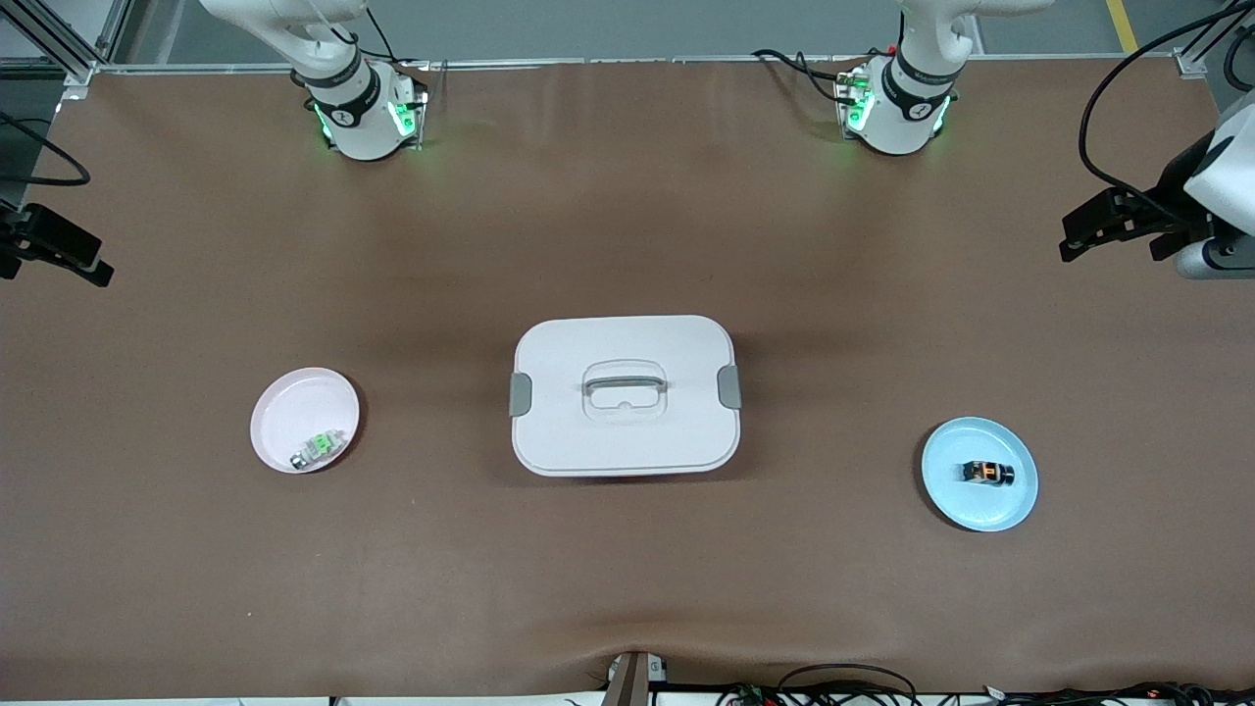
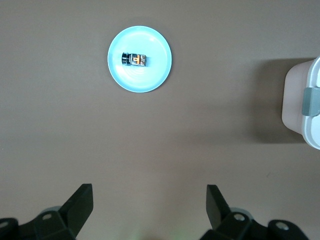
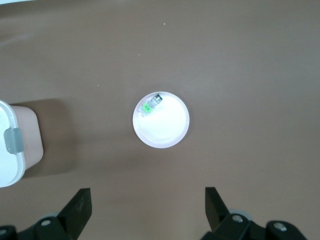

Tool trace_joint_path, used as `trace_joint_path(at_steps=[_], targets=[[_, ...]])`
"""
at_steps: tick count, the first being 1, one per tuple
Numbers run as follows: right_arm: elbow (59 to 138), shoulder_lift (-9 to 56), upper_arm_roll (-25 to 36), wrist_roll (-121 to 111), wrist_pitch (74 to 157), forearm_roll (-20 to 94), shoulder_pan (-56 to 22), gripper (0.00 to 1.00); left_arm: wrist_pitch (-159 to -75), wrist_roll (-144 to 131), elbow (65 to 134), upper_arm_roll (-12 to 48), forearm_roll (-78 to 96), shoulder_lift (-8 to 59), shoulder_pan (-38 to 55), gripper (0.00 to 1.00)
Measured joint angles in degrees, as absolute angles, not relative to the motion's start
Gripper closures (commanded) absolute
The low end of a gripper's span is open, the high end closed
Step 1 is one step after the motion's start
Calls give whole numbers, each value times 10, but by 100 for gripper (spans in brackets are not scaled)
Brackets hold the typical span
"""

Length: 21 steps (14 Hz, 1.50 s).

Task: Transfer orange switch to right arm and place
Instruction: 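Move the left gripper toward the light-blue plate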

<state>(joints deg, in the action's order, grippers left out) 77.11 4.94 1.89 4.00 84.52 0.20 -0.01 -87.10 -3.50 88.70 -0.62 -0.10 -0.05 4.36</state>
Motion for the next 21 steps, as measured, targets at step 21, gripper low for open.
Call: trace_joint_path(at_steps=[21], targets=[[771, 49, 20, 40, 839, 1, 1, 0, -856, -24, 887, -11, -1, 61, 13, 0]])
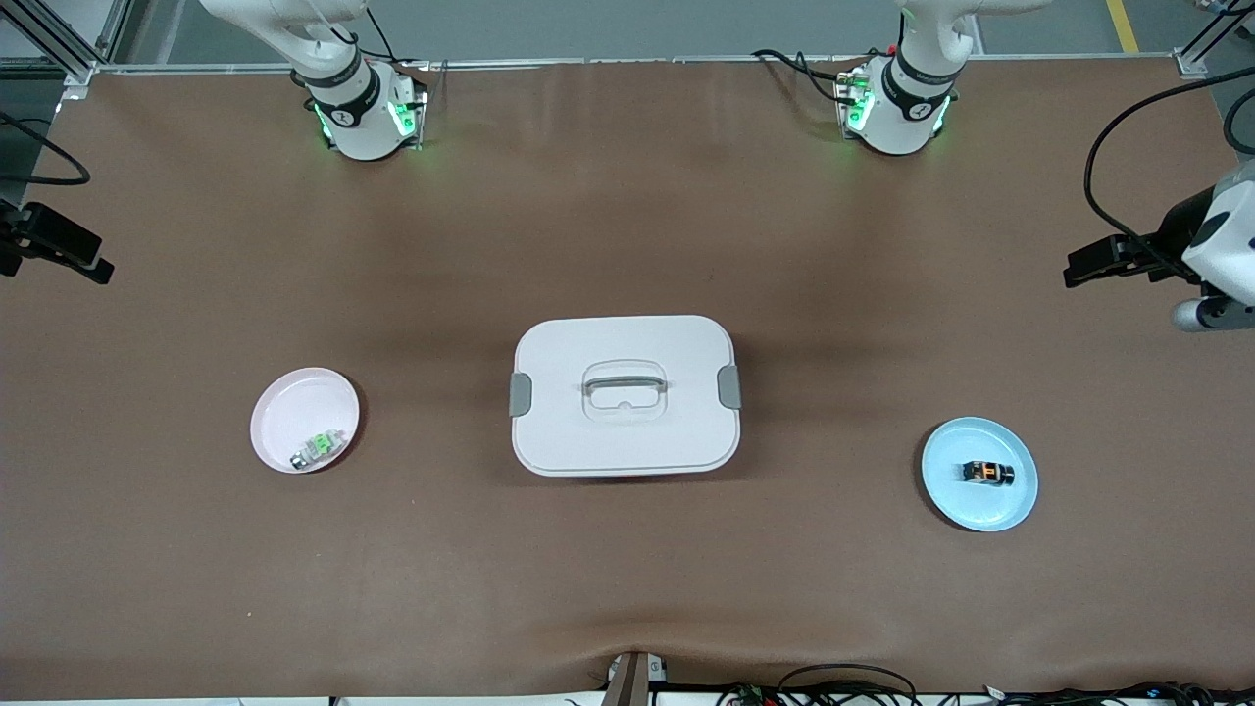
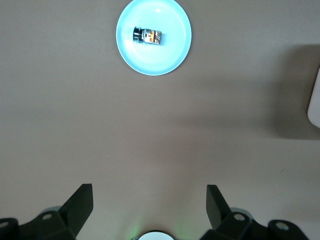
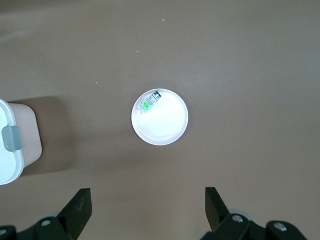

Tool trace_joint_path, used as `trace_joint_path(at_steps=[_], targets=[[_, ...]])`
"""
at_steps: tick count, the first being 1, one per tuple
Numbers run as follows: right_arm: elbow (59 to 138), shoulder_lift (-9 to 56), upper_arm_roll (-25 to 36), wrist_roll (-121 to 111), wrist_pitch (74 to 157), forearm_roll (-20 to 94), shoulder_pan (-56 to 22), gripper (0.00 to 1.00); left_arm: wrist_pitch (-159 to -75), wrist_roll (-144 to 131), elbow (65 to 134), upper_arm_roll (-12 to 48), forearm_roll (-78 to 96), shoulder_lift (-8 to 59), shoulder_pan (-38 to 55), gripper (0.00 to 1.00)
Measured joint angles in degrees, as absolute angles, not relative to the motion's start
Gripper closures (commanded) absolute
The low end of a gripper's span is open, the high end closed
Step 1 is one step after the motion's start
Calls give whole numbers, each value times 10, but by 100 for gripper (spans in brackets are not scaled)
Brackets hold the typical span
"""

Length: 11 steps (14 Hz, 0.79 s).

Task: Transfer orange switch to right arm and place
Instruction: 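Move the left gripper toward the light-blue plate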

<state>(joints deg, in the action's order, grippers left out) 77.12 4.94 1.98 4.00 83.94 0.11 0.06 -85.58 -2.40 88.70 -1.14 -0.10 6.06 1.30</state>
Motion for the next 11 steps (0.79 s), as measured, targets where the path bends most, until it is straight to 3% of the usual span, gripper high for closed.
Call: trace_joint_path(at_steps=[11], targets=[[771, 49, 21, 40, 839, 1, 1, 0, -996, -17, 886, -11, -1, 204, 13, 0]])
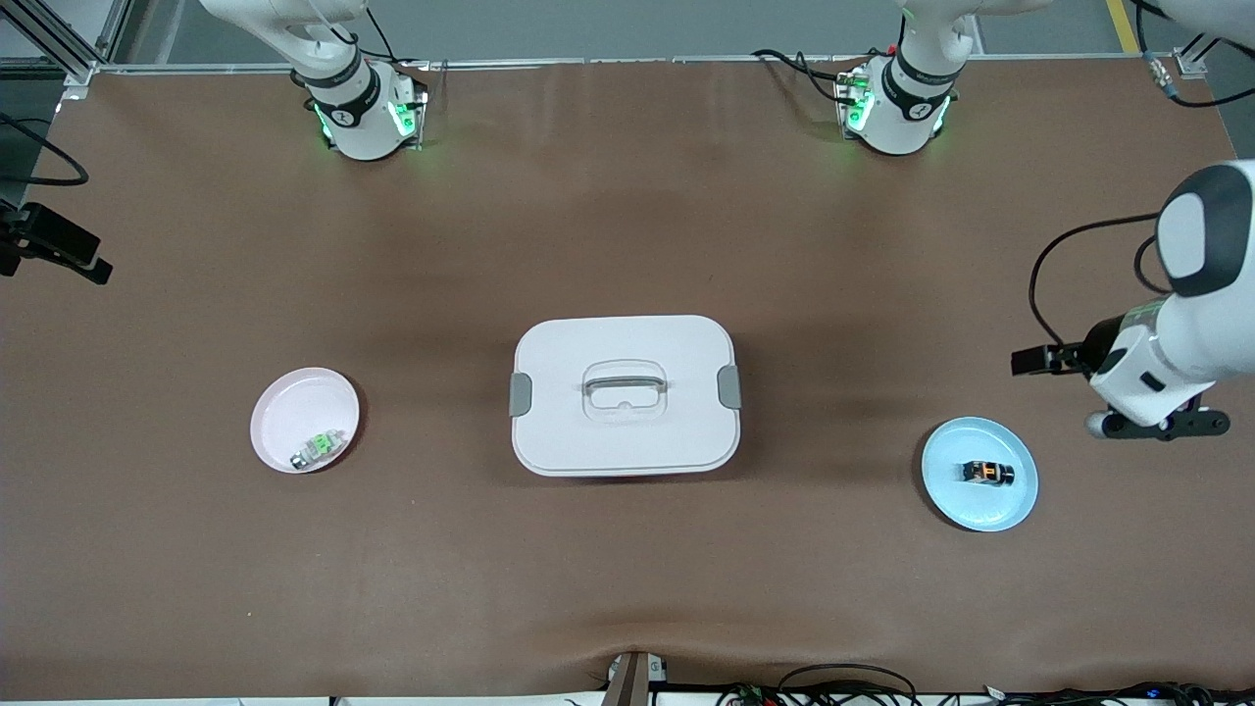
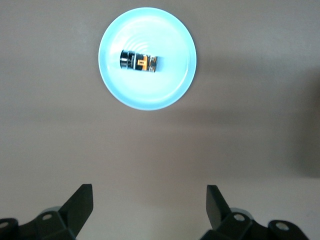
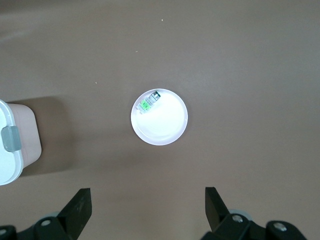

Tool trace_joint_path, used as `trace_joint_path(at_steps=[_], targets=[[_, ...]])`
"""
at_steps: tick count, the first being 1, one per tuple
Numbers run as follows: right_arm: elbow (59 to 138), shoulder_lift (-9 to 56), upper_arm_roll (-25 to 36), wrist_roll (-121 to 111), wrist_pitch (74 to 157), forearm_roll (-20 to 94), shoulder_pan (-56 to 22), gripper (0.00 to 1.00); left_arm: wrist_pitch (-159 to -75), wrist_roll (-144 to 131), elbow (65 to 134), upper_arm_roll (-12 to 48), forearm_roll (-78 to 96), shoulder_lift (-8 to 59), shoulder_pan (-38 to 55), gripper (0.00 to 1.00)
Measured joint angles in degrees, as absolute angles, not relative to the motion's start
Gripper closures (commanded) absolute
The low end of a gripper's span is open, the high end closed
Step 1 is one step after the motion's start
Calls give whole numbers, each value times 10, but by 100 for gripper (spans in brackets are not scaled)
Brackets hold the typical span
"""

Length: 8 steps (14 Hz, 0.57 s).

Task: Transfer orange switch to right arm and place
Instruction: 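Lower the left gripper onto the orange switch and close it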

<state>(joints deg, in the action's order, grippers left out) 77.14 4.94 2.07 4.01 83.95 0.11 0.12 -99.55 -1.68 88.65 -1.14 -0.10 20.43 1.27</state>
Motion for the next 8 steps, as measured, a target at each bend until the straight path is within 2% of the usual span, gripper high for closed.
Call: trace_joint_path(at_steps=[8], targets=[[772, 49, 21, 40, 839, 1, 1, 0, -1121, 79, 886, -12, -1, 286, -13, 0]])
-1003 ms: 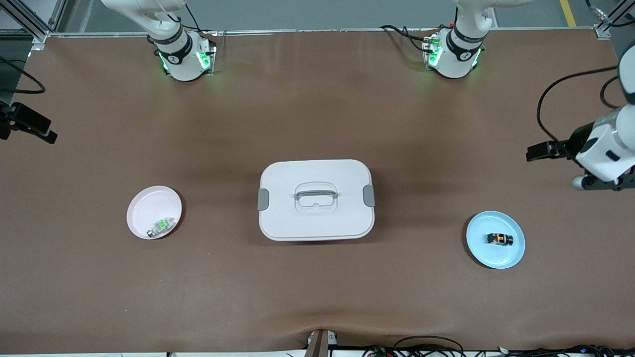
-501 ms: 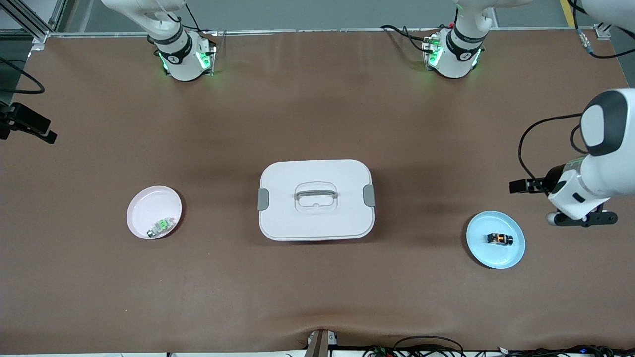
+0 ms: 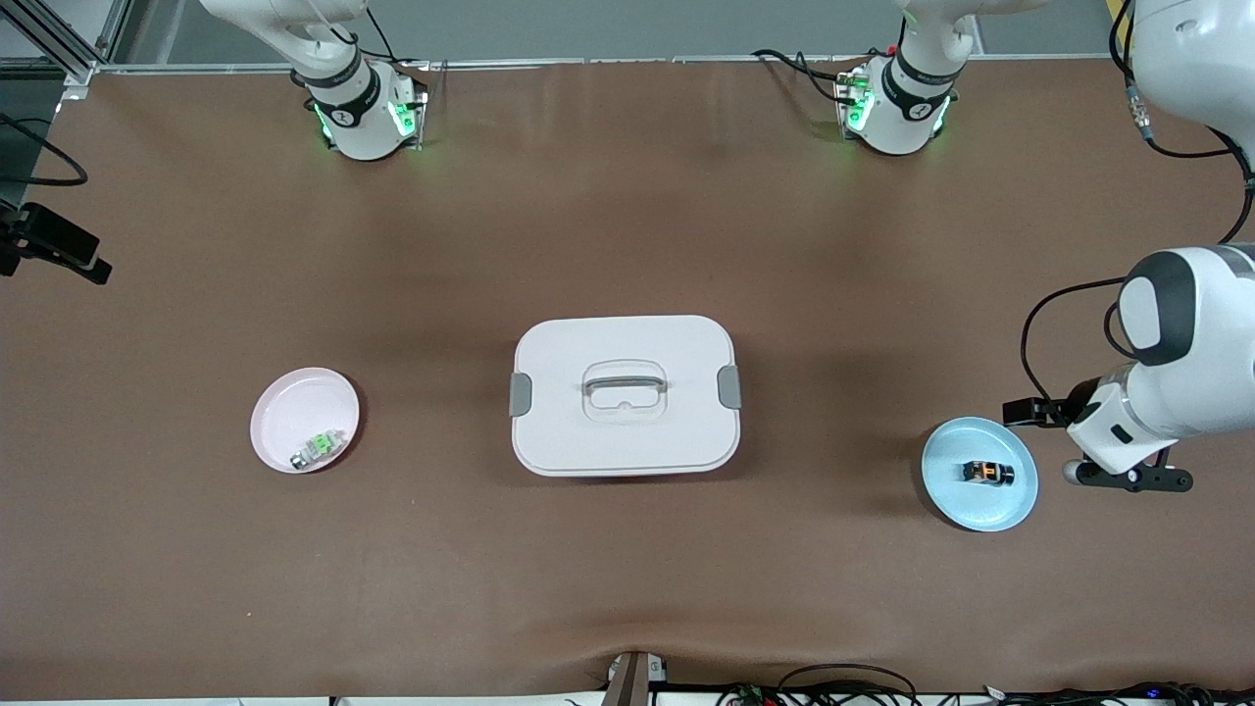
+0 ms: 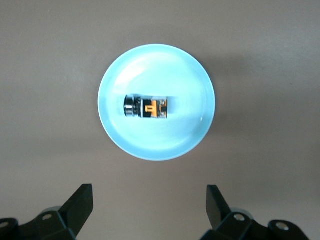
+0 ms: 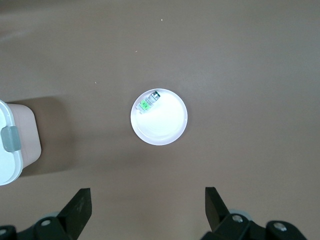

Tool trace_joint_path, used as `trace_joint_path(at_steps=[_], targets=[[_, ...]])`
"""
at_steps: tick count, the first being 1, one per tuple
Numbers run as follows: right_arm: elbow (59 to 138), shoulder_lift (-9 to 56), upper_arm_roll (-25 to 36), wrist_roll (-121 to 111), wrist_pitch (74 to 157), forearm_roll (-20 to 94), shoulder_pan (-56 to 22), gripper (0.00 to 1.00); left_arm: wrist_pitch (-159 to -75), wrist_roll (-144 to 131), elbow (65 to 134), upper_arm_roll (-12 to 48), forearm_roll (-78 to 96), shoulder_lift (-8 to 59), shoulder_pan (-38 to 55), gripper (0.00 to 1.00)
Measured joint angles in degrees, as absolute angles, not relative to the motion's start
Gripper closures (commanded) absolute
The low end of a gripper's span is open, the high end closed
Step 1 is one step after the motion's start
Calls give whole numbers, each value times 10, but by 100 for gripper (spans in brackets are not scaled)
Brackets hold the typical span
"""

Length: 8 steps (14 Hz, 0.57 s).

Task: Transfer orange switch to right arm and place
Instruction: 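Lower the left gripper onto the orange switch and close it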

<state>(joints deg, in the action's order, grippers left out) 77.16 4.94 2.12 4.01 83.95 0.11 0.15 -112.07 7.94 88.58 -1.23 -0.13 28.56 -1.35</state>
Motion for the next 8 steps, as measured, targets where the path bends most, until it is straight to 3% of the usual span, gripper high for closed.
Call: trace_joint_path(at_steps=[8], targets=[[772, 49, 21, 40, 839, 1, 2, 0, -1176, 136, 885, -12, -1, 355, -26, 0]])
